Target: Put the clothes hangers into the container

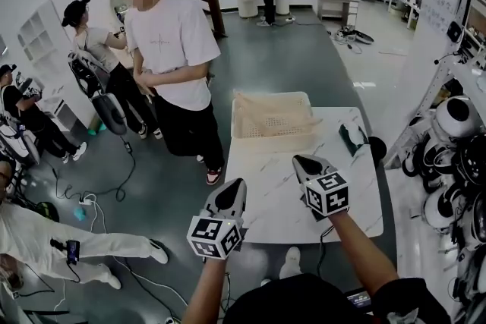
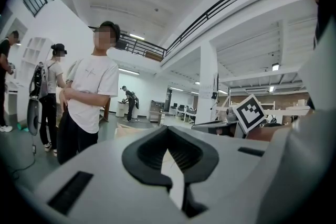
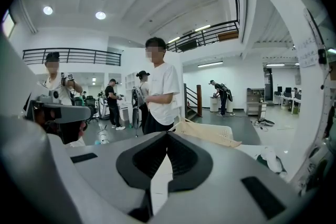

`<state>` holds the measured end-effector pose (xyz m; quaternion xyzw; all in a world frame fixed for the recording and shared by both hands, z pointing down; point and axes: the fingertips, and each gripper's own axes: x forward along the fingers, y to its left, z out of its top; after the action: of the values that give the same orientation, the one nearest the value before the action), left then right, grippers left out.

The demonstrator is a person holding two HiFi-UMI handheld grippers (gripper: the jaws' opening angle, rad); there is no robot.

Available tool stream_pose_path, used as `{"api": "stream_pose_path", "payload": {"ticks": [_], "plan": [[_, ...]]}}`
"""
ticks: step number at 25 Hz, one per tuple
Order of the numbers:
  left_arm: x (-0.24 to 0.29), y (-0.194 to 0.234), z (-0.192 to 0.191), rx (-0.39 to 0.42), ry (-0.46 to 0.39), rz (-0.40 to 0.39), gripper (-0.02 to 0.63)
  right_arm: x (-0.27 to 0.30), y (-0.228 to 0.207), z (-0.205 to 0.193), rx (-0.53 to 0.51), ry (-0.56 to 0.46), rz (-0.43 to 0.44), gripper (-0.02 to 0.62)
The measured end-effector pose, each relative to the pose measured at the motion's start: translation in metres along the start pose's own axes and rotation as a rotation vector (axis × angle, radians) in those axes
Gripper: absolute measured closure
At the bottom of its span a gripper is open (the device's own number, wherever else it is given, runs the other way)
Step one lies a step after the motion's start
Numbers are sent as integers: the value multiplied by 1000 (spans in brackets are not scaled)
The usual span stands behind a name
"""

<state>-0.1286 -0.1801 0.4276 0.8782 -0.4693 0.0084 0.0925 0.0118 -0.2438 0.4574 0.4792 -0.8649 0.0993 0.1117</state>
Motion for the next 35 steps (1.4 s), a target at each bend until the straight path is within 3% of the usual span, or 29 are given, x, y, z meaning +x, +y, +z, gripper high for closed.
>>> {"api": "stream_pose_path", "payload": {"ticks": [17, 35], "plan": [[-66, -7, 0, -25, -58, -24, 601, -45, 65, -1, -69, -41, 0, 577], [-56, -24, 5, -12, -89, 2, 601, -62, 67, 24, -103, -146, 66, 577]]}}
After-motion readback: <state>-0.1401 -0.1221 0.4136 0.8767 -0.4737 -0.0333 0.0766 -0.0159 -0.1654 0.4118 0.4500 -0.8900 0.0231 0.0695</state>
